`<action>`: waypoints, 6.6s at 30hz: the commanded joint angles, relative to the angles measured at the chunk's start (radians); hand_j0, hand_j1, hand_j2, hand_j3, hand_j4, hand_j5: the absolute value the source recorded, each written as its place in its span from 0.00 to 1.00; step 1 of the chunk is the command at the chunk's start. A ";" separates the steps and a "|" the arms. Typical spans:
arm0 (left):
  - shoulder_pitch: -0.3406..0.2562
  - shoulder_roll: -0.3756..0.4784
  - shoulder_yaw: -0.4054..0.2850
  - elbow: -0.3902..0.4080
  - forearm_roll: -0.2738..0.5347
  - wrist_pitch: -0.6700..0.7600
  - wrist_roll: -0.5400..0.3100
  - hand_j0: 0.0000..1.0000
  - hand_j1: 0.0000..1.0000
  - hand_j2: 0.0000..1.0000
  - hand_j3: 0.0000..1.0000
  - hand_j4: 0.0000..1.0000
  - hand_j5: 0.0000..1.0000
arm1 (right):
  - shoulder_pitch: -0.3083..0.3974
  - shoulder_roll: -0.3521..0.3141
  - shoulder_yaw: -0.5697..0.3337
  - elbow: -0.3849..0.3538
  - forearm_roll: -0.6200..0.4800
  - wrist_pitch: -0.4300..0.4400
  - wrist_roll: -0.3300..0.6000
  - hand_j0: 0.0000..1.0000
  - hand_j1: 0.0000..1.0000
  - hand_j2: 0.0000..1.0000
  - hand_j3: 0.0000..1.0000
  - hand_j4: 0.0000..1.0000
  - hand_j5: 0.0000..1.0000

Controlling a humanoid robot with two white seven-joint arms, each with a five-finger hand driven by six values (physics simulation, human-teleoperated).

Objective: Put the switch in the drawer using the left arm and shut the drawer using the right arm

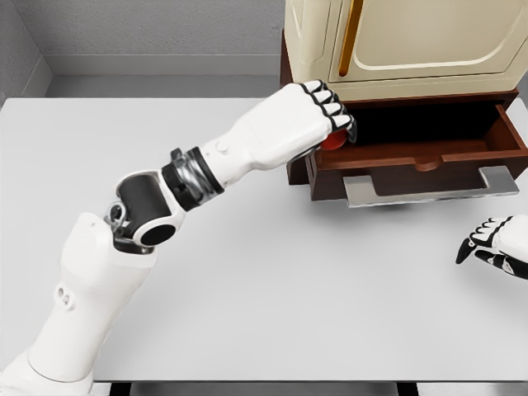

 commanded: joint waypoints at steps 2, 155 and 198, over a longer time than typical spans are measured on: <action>-0.012 -0.020 -0.016 0.029 -0.005 0.004 0.001 0.45 0.45 0.45 0.45 0.45 0.45 | 0.000 -0.002 0.000 -0.002 -0.007 0.001 0.000 0.46 0.46 0.46 0.46 0.46 0.46; -0.147 0.127 -0.080 0.173 1.641 0.896 -0.080 1.00 1.00 1.00 1.00 1.00 1.00 | -0.074 -0.003 0.034 0.069 -0.037 0.001 -0.013 0.50 0.50 0.50 0.50 0.50 0.50; -0.163 0.085 -0.101 0.166 1.599 0.982 -0.043 1.00 1.00 1.00 1.00 1.00 1.00 | -0.074 -0.003 0.034 0.074 -0.037 0.001 -0.013 0.50 0.50 0.50 0.50 0.50 0.50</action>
